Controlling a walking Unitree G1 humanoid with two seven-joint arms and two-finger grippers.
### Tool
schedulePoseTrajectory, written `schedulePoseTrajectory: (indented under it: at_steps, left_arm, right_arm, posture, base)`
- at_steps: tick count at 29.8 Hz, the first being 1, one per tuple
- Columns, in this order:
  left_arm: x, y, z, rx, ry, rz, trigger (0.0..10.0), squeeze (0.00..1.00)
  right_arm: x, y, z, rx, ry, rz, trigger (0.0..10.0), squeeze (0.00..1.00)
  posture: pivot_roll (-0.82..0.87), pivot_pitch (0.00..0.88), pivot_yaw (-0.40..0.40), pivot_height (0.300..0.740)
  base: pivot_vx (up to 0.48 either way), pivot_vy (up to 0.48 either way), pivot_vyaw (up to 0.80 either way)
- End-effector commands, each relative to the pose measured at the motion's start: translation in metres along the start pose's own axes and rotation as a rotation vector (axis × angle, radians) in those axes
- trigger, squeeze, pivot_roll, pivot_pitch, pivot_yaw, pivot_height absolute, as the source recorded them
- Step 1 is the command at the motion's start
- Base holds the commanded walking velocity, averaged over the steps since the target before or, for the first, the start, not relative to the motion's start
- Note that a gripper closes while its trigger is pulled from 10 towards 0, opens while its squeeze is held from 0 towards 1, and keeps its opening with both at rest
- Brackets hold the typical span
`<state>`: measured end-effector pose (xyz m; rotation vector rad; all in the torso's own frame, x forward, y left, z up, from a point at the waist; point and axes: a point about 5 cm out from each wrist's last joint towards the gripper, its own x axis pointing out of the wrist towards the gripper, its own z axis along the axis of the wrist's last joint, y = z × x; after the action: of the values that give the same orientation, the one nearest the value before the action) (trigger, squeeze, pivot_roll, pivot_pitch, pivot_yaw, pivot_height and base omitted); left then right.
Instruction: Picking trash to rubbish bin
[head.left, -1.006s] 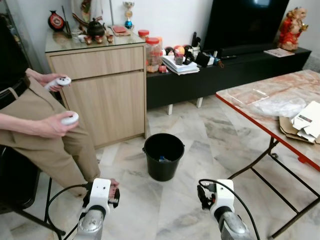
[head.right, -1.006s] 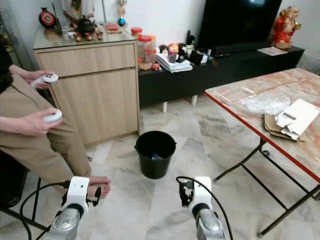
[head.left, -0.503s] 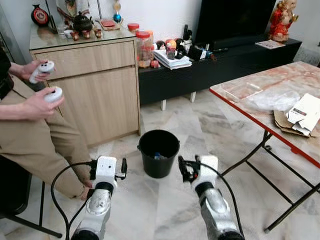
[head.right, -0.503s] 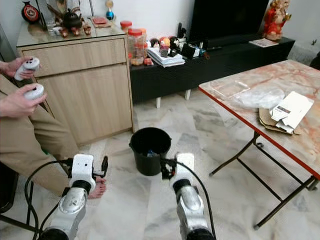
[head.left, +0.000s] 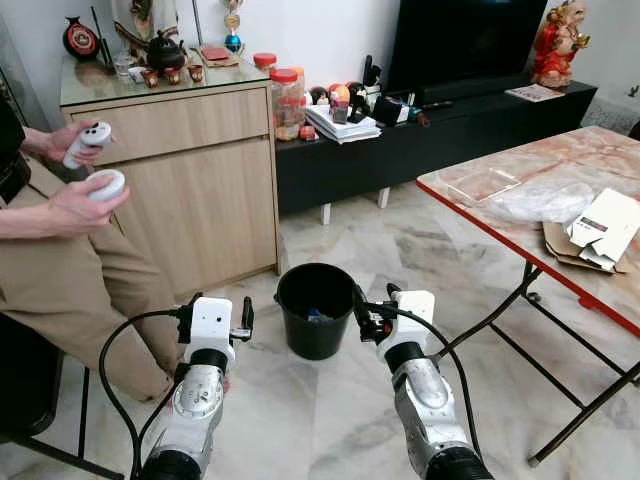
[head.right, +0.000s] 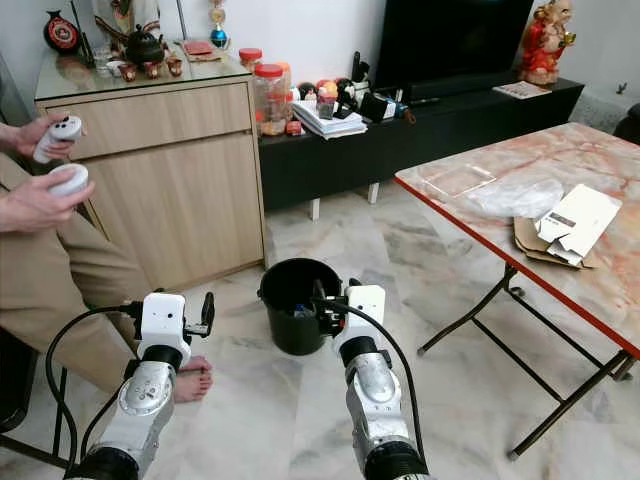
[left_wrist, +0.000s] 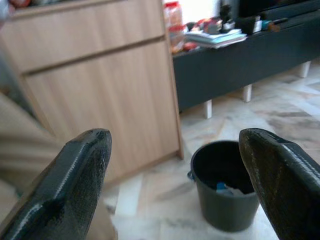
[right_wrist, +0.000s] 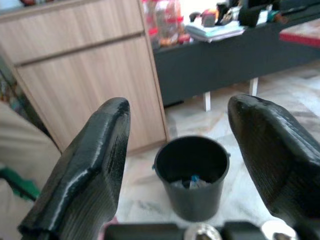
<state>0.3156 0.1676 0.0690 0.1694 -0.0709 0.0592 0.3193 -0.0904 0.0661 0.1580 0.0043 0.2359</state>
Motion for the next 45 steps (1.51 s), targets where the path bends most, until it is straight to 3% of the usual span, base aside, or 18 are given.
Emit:
schedulePoseTrajectory:
  at_steps: [1,17,24,45]
  left_arm:
    - [0.0047,-0.0071,0.0064,-0.003,-0.013,-0.015,10.0,0.0]
    - [0.0052,-0.0028,0.0062,0.001,-0.007,0.003,10.0,0.0]
    - [0.0044,-0.0012,0.0067,-0.001,-0.01,0.011,10.0,0.0]
    - [0.0017,-0.0009,0.0059,-0.007,-0.009,0.018,10.0,0.0]
  right_arm:
    - [-0.0015,-0.0096,0.0018,0.0,-0.004,-0.032,10.0,0.0]
    - [-0.0003,-0.0102,0.004,0.011,-0.009,-0.04,10.0,0.0]
    - [0.0015,-0.008,0.0051,0.01,-0.005,-0.027,10.0,0.0]
    - [0.0005,-0.0085,0.0048,0.001,-0.005,-0.022,10.0,0.0]
  posture:
    - [0.13,0.0,-0.02,0.74]
    - [0.15,0.0,-0.029,0.74]
    - [0.16,0.0,-0.035,0.74]
    - [0.16,0.0,-0.04,0.74]
  base:
    - [0.322,0.0,-0.79]
    - [0.327,0.0,0.0]
    - [0.332,0.0,-0.77]
    - [0.33,0.0,0.0]
